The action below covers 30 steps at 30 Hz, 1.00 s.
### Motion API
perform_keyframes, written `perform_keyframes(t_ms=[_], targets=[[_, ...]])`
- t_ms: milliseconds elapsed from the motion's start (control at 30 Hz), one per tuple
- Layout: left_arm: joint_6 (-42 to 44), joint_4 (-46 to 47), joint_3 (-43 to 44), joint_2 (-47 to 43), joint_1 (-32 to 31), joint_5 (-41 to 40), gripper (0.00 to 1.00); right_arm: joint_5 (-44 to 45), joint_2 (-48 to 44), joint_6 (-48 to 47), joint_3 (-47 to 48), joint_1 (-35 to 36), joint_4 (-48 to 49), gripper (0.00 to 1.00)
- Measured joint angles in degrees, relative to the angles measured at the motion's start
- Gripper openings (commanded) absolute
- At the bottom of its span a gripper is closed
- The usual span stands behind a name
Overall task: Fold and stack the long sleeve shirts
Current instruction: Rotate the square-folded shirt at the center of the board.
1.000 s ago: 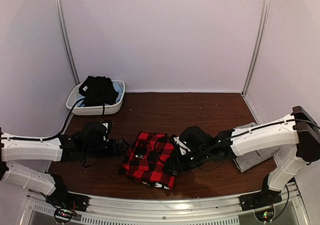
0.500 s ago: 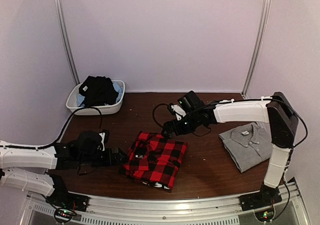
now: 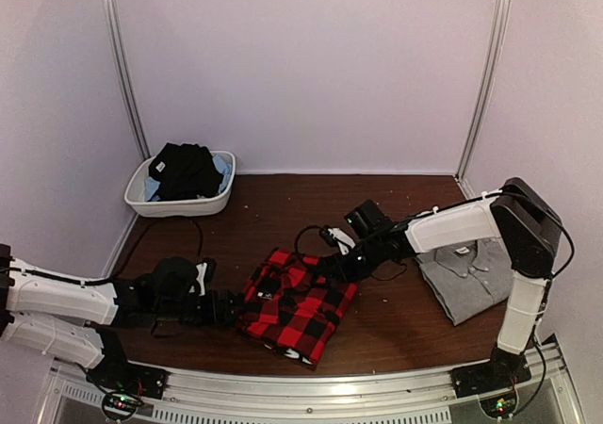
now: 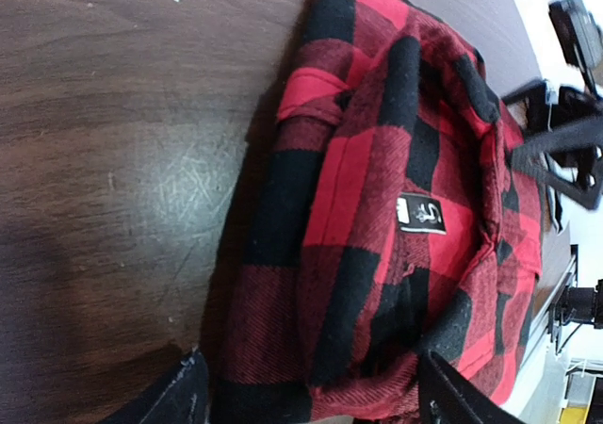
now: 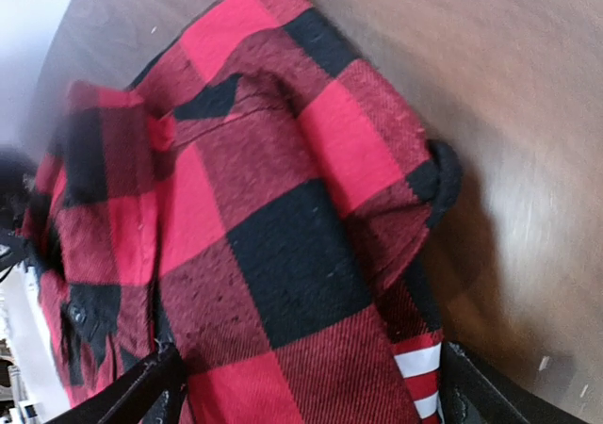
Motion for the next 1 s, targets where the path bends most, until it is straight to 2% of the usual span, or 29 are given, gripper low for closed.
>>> perform_keyframes(t_ms=[267,433,600,800,1000], targets=[[2.3,1.7,2.5,5.3,2.1,0.8,0.72,-2.6,-11.1,7.9,-17.4,1.9,10.3,0.92],[6.6,2.4,6.7,12.2,5.9,2.3,0.7,-1.8,-15.1,14.0,-23.5,8.3,15.3,0.92],[12.3,2.9,12.2,20.1,9.4,4.1,0.66,0.5,-15.5,19.1,-24.5,16.1,17.6,0.93],[19.0,2.1,17.9,25.4,13.9,5.6,0.7,5.8,-16.0,21.5,-23.1,20.4,14.1,0.96],[26.7,0.0,25.9,27.1,16.9,6.3,0.8,16.6,-24.0,22.0,-23.0,14.4,2.3,0.99]])
